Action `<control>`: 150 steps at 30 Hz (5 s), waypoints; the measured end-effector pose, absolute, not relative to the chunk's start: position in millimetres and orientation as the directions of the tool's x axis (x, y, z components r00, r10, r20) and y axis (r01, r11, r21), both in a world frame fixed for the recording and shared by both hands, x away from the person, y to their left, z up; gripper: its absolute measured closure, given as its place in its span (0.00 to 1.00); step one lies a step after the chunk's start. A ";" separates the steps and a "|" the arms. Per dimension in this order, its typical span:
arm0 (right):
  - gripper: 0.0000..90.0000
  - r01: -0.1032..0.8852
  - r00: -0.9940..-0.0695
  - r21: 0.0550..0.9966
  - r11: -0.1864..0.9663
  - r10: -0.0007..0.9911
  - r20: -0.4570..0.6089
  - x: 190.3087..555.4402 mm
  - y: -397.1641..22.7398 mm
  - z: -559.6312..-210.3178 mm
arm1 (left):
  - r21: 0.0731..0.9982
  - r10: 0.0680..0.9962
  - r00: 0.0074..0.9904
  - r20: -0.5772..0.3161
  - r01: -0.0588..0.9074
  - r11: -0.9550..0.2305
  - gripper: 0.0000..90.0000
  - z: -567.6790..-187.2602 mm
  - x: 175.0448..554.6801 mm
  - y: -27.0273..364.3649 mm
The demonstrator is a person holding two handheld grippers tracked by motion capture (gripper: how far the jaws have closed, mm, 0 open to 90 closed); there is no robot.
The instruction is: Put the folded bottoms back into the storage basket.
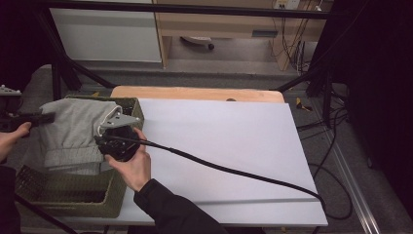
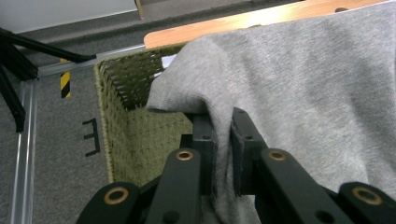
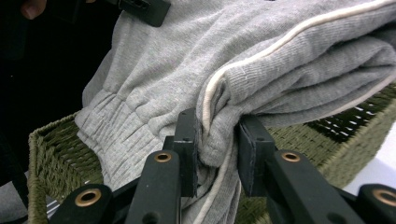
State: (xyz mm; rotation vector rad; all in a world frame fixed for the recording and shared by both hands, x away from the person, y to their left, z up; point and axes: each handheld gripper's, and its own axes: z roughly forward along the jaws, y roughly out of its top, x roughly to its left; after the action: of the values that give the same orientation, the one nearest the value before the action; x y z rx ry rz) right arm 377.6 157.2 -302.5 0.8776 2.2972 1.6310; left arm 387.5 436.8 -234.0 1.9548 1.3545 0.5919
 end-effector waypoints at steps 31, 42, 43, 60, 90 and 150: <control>0.80 0.395 -0.818 0.869 0.296 0.544 0.187 382.7 184.5 -351.6 | 0.694 0.942 0.332 -0.049 0.690 -0.207 0.91 -288.1 391.1 458.9; 0.64 0.413 -0.819 0.844 0.341 0.544 0.181 381.0 188.5 -365.7 | 0.660 0.950 0.308 -0.043 0.723 -0.205 0.79 -307.6 397.3 458.4; 0.64 0.413 -0.819 0.844 0.341 0.544 0.181 381.0 188.5 -365.7 | 0.663 0.952 0.305 -0.039 0.721 -0.204 0.79 -309.3 397.7 458.6; 0.13 0.346 -0.812 0.889 0.300 0.570 0.123 390.0 130.6 -345.8 | 0.723 0.946 0.323 -0.037 0.662 -0.198 0.23 -315.7 391.8 440.8; 0.07 0.419 -0.758 0.850 0.318 0.638 0.135 401.6 13.4 -353.7 | 0.758 0.886 0.460 -0.049 0.595 -0.267 0.06 -319.1 383.6 381.9; 0.03 0.500 -0.622 0.837 0.222 0.764 0.169 387.6 -199.6 -381.0 | 0.760 0.793 0.608 -0.046 0.536 -0.367 0.06 -354.9 366.3 285.2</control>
State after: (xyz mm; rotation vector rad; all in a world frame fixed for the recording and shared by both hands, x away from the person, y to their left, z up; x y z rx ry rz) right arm 387.6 -199.6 -381.0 1.1871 2.2203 1.3546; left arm 366.3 285.2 -354.9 2.0632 1.0449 0.4245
